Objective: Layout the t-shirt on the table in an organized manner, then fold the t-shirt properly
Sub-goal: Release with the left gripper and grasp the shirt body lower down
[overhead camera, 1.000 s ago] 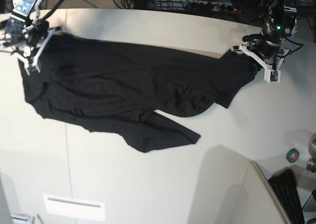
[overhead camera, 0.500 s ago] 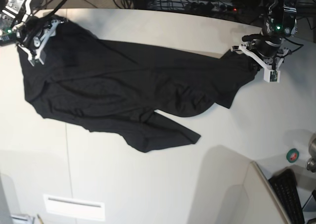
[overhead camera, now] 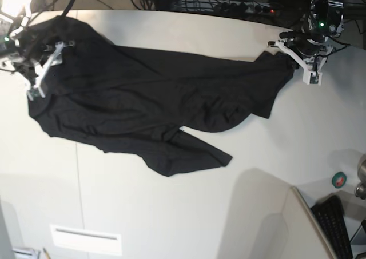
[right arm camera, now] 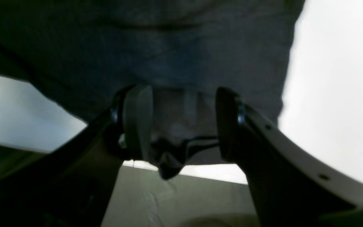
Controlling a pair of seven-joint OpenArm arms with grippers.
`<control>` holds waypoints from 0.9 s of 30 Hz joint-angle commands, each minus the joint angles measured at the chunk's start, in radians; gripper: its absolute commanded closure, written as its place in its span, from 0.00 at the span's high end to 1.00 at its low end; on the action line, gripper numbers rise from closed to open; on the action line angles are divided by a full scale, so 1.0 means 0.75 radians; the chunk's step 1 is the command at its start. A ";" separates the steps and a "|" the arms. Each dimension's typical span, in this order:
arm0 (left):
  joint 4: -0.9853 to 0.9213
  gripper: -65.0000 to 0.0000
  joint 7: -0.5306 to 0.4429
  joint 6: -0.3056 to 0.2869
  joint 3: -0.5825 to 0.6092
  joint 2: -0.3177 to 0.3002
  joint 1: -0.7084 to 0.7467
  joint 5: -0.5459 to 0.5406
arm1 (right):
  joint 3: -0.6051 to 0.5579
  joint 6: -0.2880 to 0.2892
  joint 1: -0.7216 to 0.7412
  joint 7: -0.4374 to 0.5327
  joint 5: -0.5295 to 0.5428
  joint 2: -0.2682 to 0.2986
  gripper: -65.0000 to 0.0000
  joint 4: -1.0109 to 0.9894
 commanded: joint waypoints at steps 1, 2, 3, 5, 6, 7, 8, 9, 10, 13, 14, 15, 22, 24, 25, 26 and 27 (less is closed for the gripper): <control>0.023 0.00 0.008 0.007 -0.012 -0.017 -0.001 -0.001 | -0.033 -0.001 0.019 0.042 0.008 0.030 0.48 -0.034; 0.027 0.00 0.027 0.007 -0.018 -0.017 -0.001 -0.003 | -0.057 -0.001 0.031 0.073 0.008 0.041 0.48 -0.083; 0.031 0.09 0.033 0.007 -0.037 -0.011 -0.001 -0.003 | -0.069 -0.001 0.037 0.108 0.008 0.043 0.48 -0.128; 0.043 0.31 0.037 0.007 -0.102 -0.005 0.009 -0.005 | -0.072 -0.001 0.045 0.169 0.008 0.043 0.48 -0.195; 0.053 0.40 0.039 0.007 -0.141 -0.001 0.011 -0.005 | -0.074 -0.001 0.045 0.190 0.008 0.043 0.48 -0.218; 0.058 0.47 0.039 0.007 -0.174 0.007 0.023 -0.005 | -0.076 -0.001 0.045 0.204 0.008 0.043 0.48 -0.234; 0.070 0.53 0.039 0.007 -0.208 0.011 0.034 -0.005 | -0.076 -0.001 0.045 0.212 0.008 0.043 0.48 -0.249; 0.090 0.60 0.039 0.007 -0.251 0.013 0.048 -0.007 | -0.078 -0.001 0.045 0.218 0.008 0.043 0.48 -0.263; 0.117 0.66 0.039 0.007 -0.284 0.017 0.058 -0.007 | -0.078 -0.001 0.045 0.218 0.008 0.043 0.48 -0.273; 0.260 0.81 0.041 0.005 -0.356 0.046 0.099 -0.007 | -0.078 -0.001 0.045 0.218 0.008 0.043 0.48 -0.285; 0.303 0.84 0.051 0.005 -0.356 0.046 0.101 -0.009 | -0.078 -0.001 0.045 0.218 0.008 0.043 0.48 -0.285; 0.338 0.84 0.096 0.005 -0.356 0.044 0.093 -0.009 | -0.080 -0.001 0.045 0.218 0.008 0.043 0.48 -0.285; 0.123 0.83 0.526 -0.001 -0.311 0.046 -0.400 -0.009 | -0.080 -0.001 0.064 0.216 0.008 0.045 0.48 -0.285; -0.039 0.83 0.526 -0.067 -0.215 0.040 -0.549 -0.007 | -0.080 -0.001 0.064 0.216 0.008 0.045 0.48 -0.285; -0.120 0.83 0.526 -0.110 -0.174 0.034 -0.613 -0.001 | -0.080 -0.001 0.066 0.216 0.008 0.045 0.48 -0.285; -0.215 0.83 0.526 -0.159 -0.116 0.021 -0.688 -0.001 | -0.080 -0.001 0.066 0.216 0.008 0.045 0.48 -0.285; -0.327 0.83 0.526 -0.194 -0.053 0.017 -0.766 0.001 | -0.080 -0.001 0.066 0.216 0.008 0.045 0.48 -0.285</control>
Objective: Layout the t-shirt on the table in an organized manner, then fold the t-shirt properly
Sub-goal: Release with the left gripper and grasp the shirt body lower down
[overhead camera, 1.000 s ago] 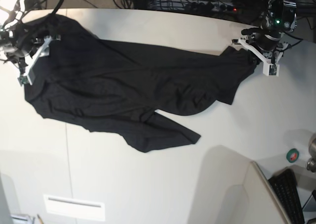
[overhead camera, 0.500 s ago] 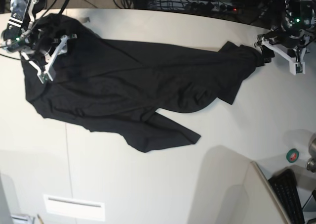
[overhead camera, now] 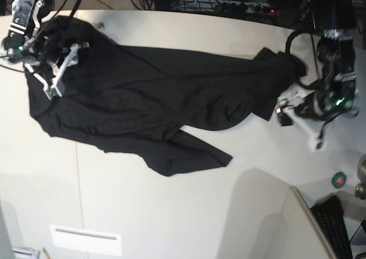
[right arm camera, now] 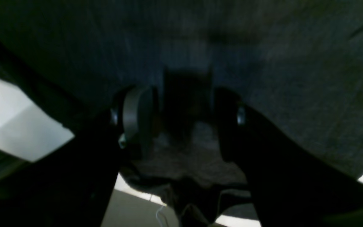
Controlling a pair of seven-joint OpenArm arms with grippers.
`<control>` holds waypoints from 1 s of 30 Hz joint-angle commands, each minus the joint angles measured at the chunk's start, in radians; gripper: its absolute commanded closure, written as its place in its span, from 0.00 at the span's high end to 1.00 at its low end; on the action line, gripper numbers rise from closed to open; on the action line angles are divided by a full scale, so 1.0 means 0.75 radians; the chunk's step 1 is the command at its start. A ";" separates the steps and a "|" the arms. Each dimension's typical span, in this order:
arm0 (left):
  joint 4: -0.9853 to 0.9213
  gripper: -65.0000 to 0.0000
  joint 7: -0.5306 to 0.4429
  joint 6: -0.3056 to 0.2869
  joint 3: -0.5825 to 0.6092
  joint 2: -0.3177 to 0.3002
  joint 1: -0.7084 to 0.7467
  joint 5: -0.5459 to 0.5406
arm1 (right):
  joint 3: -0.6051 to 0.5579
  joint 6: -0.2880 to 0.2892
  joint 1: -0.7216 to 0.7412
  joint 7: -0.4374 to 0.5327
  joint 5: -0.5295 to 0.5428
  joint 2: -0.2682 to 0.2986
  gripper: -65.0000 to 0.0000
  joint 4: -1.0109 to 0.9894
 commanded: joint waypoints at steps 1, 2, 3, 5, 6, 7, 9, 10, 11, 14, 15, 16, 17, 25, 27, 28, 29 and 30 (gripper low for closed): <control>-0.082 0.83 -0.013 -0.009 0.048 -0.024 -0.100 0.002 | 0.003 0.001 0.008 0.017 0.013 0.011 0.48 0.018; -0.178 0.83 -0.013 -0.031 0.099 -0.024 -0.165 0.002 | 0.003 0.001 0.008 0.017 0.013 0.011 0.48 0.020; -0.260 0.83 -0.015 -0.054 0.152 -0.030 -0.223 0.002 | 0.003 0.001 0.008 0.017 0.013 0.011 0.48 0.020; -0.368 0.83 -0.017 -0.099 0.232 -0.028 -0.313 -0.002 | 0.003 0.001 0.008 0.017 0.013 0.011 0.48 0.020; -0.405 0.83 -0.019 -0.119 0.259 -0.024 -0.341 -0.002 | 0.005 0.001 0.008 0.017 0.013 0.011 0.48 0.020; -0.425 0.83 -0.019 -0.129 0.275 -0.022 -0.360 -0.002 | 0.005 0.001 0.006 0.017 0.013 0.011 0.48 0.020; -0.464 0.83 -0.019 -0.135 0.287 -0.018 -0.380 -0.004 | 0.009 0.001 0.006 0.017 0.013 0.011 0.48 0.020; -0.478 0.83 -0.019 -0.135 0.289 -0.010 -0.386 -0.004 | 0.009 0.001 0.006 0.017 0.013 0.011 0.48 0.020; -0.491 0.83 -0.019 -0.135 0.289 0.009 -0.388 -0.002 | 0.009 0.001 0.006 0.017 0.013 0.011 0.48 0.020; -0.513 0.83 -0.019 -0.135 0.292 0.029 -0.376 0.002 | 0.011 0.001 0.006 0.017 0.013 0.011 0.48 0.020; -0.517 0.83 -0.019 -0.135 0.294 0.029 -0.374 0.002 | 0.011 0.001 0.006 0.017 0.013 0.019 0.48 0.020; -0.534 0.83 -0.019 -0.135 0.294 0.031 -0.362 0.002 | 0.005 0.001 0.006 0.017 0.013 0.031 0.48 0.020; -0.546 0.83 -0.024 -0.135 0.294 0.031 -0.354 0.002 | 0.005 0.001 0.006 0.017 0.013 0.035 0.48 0.018; -0.661 0.50 -0.093 -0.137 0.294 0.046 -0.333 0.000 | 0.011 0.001 0.008 0.017 0.013 0.041 0.48 0.018; -0.661 0.40 -0.093 -0.137 0.294 0.046 -0.317 -0.004 | 0.005 0.001 0.008 0.017 0.013 0.041 0.48 0.018; -0.661 0.37 -0.093 -0.137 0.292 0.046 -0.311 -0.004 | 0.005 0.001 0.008 0.017 0.013 0.041 0.48 0.018; -0.661 0.33 -0.093 -0.137 0.292 0.048 -0.306 -0.004 | 0.005 0.001 0.008 0.017 0.013 0.041 0.48 0.018; -0.661 0.28 -0.093 -0.137 0.292 0.048 -0.304 -0.004 | 0.005 0.001 0.008 0.019 0.013 0.041 0.48 0.018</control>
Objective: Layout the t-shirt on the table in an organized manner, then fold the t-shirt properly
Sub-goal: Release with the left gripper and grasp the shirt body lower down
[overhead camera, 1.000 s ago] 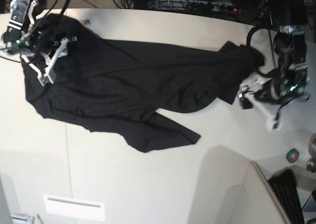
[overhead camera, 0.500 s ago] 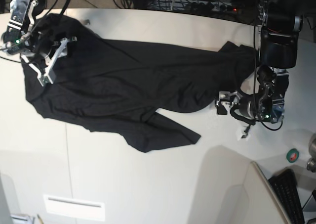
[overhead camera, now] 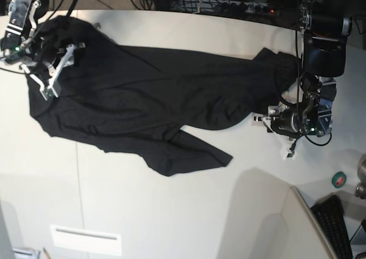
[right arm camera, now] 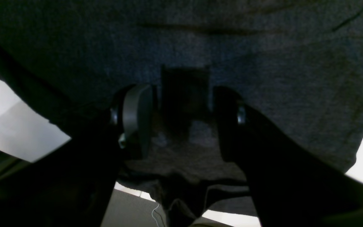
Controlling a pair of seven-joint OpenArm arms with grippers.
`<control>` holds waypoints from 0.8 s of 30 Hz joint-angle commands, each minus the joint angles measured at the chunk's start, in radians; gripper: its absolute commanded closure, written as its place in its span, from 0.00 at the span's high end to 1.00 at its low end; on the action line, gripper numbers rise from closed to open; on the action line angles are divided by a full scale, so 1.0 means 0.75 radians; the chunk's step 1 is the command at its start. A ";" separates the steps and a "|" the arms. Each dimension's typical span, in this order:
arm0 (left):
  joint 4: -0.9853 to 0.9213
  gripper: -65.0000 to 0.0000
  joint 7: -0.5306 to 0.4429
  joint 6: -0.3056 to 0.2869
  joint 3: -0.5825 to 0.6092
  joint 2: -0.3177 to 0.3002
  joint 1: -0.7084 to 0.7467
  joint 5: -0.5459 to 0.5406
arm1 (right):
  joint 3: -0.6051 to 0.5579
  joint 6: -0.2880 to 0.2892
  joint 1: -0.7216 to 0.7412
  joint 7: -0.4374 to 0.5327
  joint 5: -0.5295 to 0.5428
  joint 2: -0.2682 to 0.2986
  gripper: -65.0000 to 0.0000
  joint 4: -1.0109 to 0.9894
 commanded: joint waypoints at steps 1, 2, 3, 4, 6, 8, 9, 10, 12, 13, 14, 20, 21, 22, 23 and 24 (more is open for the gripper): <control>-0.010 0.22 0.073 -0.008 0.005 0.008 0.018 -0.015 | 0.002 0.001 0.007 0.018 0.013 0.012 0.48 0.019; -0.010 0.14 0.073 -0.008 0.005 0.008 0.024 -0.015 | 0.004 0.001 0.007 0.018 0.013 0.012 0.48 0.019; -0.010 0.05 0.073 -0.008 0.005 0.008 0.038 -0.015 | 0.004 0.001 0.007 0.018 0.013 0.012 0.48 0.019; -0.008 0.00 0.073 -0.008 0.005 0.008 0.044 -0.015 | 0.004 0.001 0.009 0.018 0.013 0.012 0.48 0.019; -0.002 0.00 0.071 -0.008 -0.003 0.008 0.050 -0.015 | 0.010 0.001 0.026 0.018 0.013 0.012 0.48 0.017; 0.000 0.00 0.071 -0.008 -0.007 0.008 0.048 -0.015 | 0.010 0.001 0.038 0.018 0.013 0.012 0.48 -0.008; 0.004 0.00 0.071 -0.008 -0.009 0.008 0.042 -0.015 | 0.010 0.001 0.054 0.020 0.013 0.014 0.48 -0.030; 0.019 0.00 0.071 -0.008 -0.011 0.005 0.042 -0.015 | 0.010 0.001 0.069 0.022 0.013 0.022 0.48 -0.061; 0.096 0.00 0.071 -0.008 -0.011 0.003 0.048 -0.015 | 0.010 0.001 0.109 0.059 0.013 0.036 0.48 -0.149; 0.158 0.00 0.079 -0.008 -0.011 0.001 0.054 -0.015 | 0.012 0.001 0.128 0.100 0.013 0.040 0.48 -0.198; 0.219 0.00 0.083 -0.008 -0.011 0.001 0.073 -0.015 | 0.012 0.001 0.140 0.135 0.013 0.047 0.48 -0.243; 0.428 0.00 0.083 -0.008 -0.011 0.001 0.140 -0.015 | 0.010 0.001 0.249 0.241 0.013 0.094 0.05 -0.485; 0.430 0.00 0.083 -0.008 -0.011 0.003 0.136 -0.015 | 0.008 0.001 0.265 0.249 0.013 0.106 0.00 -0.513; 0.436 0.00 0.083 -0.006 -0.011 0.003 0.132 -0.015 | 0.010 -0.014 0.281 0.249 0.013 0.112 0.00 -0.538; 0.438 0.00 0.083 -0.004 -0.013 0.003 0.122 -0.015 | 0.012 -0.043 0.298 0.252 0.013 0.114 0.00 -0.560; 0.432 0.00 0.083 -0.004 -0.013 0.003 0.097 -0.015 | 0.012 -0.077 0.308 0.252 0.013 0.118 0.00 -0.575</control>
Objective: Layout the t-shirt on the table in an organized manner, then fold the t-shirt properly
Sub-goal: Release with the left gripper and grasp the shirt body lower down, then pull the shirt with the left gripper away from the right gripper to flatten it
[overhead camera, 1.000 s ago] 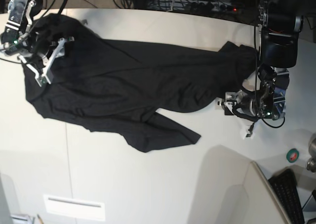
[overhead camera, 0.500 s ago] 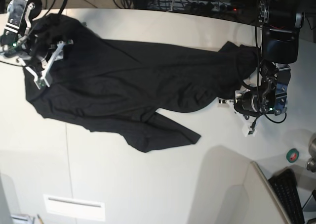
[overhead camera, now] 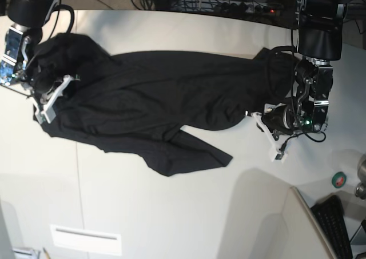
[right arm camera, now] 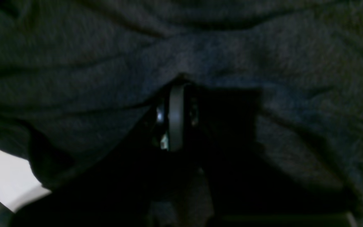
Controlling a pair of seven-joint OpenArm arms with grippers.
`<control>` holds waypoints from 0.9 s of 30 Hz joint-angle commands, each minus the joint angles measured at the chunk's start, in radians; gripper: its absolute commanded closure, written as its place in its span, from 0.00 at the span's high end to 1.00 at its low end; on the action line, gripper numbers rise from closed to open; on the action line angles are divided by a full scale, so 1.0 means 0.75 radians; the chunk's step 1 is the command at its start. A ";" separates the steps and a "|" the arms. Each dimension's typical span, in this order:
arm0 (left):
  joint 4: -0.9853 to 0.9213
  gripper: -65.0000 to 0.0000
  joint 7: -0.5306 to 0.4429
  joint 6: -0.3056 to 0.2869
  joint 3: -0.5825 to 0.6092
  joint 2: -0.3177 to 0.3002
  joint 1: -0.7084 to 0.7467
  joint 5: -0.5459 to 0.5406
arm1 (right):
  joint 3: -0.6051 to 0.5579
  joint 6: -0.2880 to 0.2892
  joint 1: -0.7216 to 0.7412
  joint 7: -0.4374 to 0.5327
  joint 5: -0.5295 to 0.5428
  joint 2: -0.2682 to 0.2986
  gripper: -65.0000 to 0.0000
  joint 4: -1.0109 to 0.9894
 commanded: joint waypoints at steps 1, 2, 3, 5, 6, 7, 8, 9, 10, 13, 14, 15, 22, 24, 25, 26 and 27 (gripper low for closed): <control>0.012 0.00 -0.014 0.007 -0.007 -0.014 -0.054 -0.009 | -0.002 -0.075 0.009 -0.042 -0.064 0.007 0.00 -0.020; 0.002 0.00 -0.014 0.007 -0.007 -0.016 -0.072 -0.009 | -0.008 -0.095 0.018 -0.040 -0.064 0.011 0.00 -0.028; -0.011 0.00 -0.014 0.007 -0.007 -0.016 -0.099 -0.009 | -0.013 -0.109 0.034 -0.040 -0.064 0.023 0.00 -0.037; -0.054 0.00 -0.014 0.007 -0.007 -0.016 -0.175 -0.007 | -0.013 -0.111 0.091 -0.040 -0.064 0.040 0.00 -0.084; -0.080 0.00 -0.016 0.007 -0.007 -0.016 -0.218 -0.005 | -0.006 -0.111 0.126 -0.040 -0.064 0.044 0.00 -0.114; -0.113 0.00 -0.018 0.007 -0.007 -0.014 -0.265 -0.005 | -0.004 -0.111 0.157 -0.040 -0.064 0.066 0.00 -0.143; -0.150 0.00 -0.018 0.007 -0.007 -0.012 -0.314 -0.005 | -0.004 -0.113 0.183 -0.040 -0.064 0.089 0.00 -0.178; -0.189 0.00 -0.018 0.007 -0.005 -0.010 -0.367 -0.005 | -0.004 -0.113 0.212 -0.040 -0.064 0.107 0.00 -0.215; -0.228 0.00 -0.022 0.007 -0.005 -0.010 -0.422 -0.005 | -0.004 -0.113 0.251 -0.040 -0.064 0.121 0.00 -0.253; -0.316 0.00 -0.024 0.007 -0.005 -0.010 -0.561 -0.005 | -0.013 -0.113 0.331 -0.003 -0.064 0.175 0.00 -0.337; -0.336 0.00 -0.024 0.007 -0.005 -0.010 -0.608 -0.007 | -0.013 -0.113 0.359 0.021 -0.064 0.189 0.00 -0.364; -0.348 0.00 -0.024 0.007 -0.005 -0.010 -0.653 -0.007 | -0.013 -0.113 0.394 0.036 -0.064 0.201 0.00 -0.393; -0.134 0.00 0.121 0.007 -0.001 -0.012 -0.700 -0.009 | -0.002 -0.113 0.482 0.013 -0.064 0.263 0.00 -0.315; 0.036 0.00 0.188 0.007 -0.003 -0.020 -0.610 -0.005 | -0.002 -0.111 0.429 -0.071 -0.054 0.258 0.00 -0.174; 0.135 0.00 0.209 0.007 -0.005 -0.045 -0.531 -0.003 | 0.000 -0.111 0.392 -0.112 -0.054 0.250 0.00 -0.069; 0.229 0.00 0.217 0.007 -0.005 -0.073 -0.459 -0.005 | 0.000 -0.111 0.347 -0.140 -0.054 0.224 0.00 0.027; 0.312 0.00 0.217 0.007 -0.005 -0.092 -0.385 -0.005 | 0.000 -0.111 0.302 -0.161 -0.054 0.199 0.00 0.119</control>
